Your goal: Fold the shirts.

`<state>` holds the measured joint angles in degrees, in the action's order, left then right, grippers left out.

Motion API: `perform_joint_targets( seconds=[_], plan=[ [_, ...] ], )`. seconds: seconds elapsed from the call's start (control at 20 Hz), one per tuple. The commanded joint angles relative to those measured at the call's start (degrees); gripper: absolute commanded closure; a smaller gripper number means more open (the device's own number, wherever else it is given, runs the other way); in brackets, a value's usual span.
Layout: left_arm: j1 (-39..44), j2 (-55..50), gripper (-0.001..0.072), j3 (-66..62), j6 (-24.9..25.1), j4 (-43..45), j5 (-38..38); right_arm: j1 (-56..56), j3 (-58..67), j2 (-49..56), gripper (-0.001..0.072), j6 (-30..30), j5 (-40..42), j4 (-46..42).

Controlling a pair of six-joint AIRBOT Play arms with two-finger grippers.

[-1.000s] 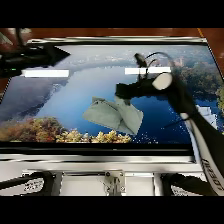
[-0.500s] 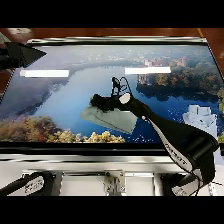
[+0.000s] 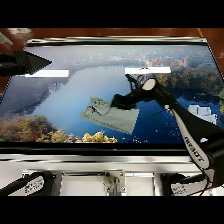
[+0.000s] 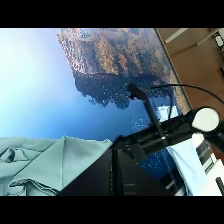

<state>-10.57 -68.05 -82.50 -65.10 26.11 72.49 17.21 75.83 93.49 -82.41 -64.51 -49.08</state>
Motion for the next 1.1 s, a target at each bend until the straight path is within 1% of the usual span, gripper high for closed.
perform_joint_targets(
  seconds=[0.0, 0.05, 0.15, 0.2, 0.3, 0.4, 0.6, 0.65, 0.7, 0.75, 0.8, 0.9, 0.95, 1.05],
  plan=[
    [0.00, 0.04, 0.0665, 0.24, 0.17, 0.02, 0.07, -10.29, -1.92, -3.13, 0.0139, -9.09, -20.09, -22.80],
    [0.00, 0.04, 0.0665, 0.24, 0.15, 0.02, 0.07, -12.72, -4.76, -3.13, 0.0083, -8.00, -19.85, -18.36],
    [0.00, 0.04, 0.0665, 0.24, 0.15, 0.02, 0.07, -15.10, -11.52, -3.13, 0.0080, -4.07, -14.36, -8.17],
    [0.00, 0.04, 0.0665, 0.24, 0.15, 0.02, 0.07, -15.26, -14.19, -3.13, 0.0080, -2.99, -10.80, -5.18],
    [0.00, 0.04, 0.0665, 0.24, 0.15, 0.02, 0.04, -14.64, -18.18, -3.13, 0.0079, -2.08, -2.93, -0.50],
    [0.00, 0.04, 0.0666, 0.24, 0.15, 0.02, 0.02, -12.98, -20.04, -2.58, 0.0080, -0.33, 2.80, 3.78],
    [0.00, 0.04, 0.0665, 0.24, 0.09, 0.02, 0.02, -9.88, -20.06, 0.79, 0.0085, 1.29, 7.48, 10.21],
    [0.00, 0.04, 0.0666, 0.24, -0.07, 0.00, 0.02, -9.49, -20.06, 1.29, 0.0232, 2.71, 7.85, 12.33],
    [0.00, 0.04, 0.0665, 0.24, -0.07, 0.00, 0.02, -9.51, -20.02, 1.25, 0.0536, 6.43, 7.82, 15.15],
    [0.00, 0.04, 0.0666, 0.24, -0.07, 0.00, 0.02, -10.08, -19.58, 0.90, 0.0630, 8.85, 6.95, 16.83],
    [0.00, 0.04, 0.0665, 0.24, -0.07, 0.00, 0.02, -10.97, -18.56, 0.11, 0.0643, 11.65, 5.40, 18.01],
    [0.00, 0.04, 0.0665, 0.24, -0.07, 0.00, 0.02, -13.38, -14.84, -3.58, 0.0643, 18.49, 1.01, 18.86],
    [0.02, 0.04, 0.0666, 0.24, -0.07, 0.00, 0.02, -14.71, -12.46, -5.73, 0.0643, 18.95, -0.98, 18.05],
    [0.02, 0.04, 0.0665, 0.24, -0.07, 0.00, 0.02, -18.32, -6.73, -9.90, 0.0643, 14.58, -4.83, 16.26]
  ],
)
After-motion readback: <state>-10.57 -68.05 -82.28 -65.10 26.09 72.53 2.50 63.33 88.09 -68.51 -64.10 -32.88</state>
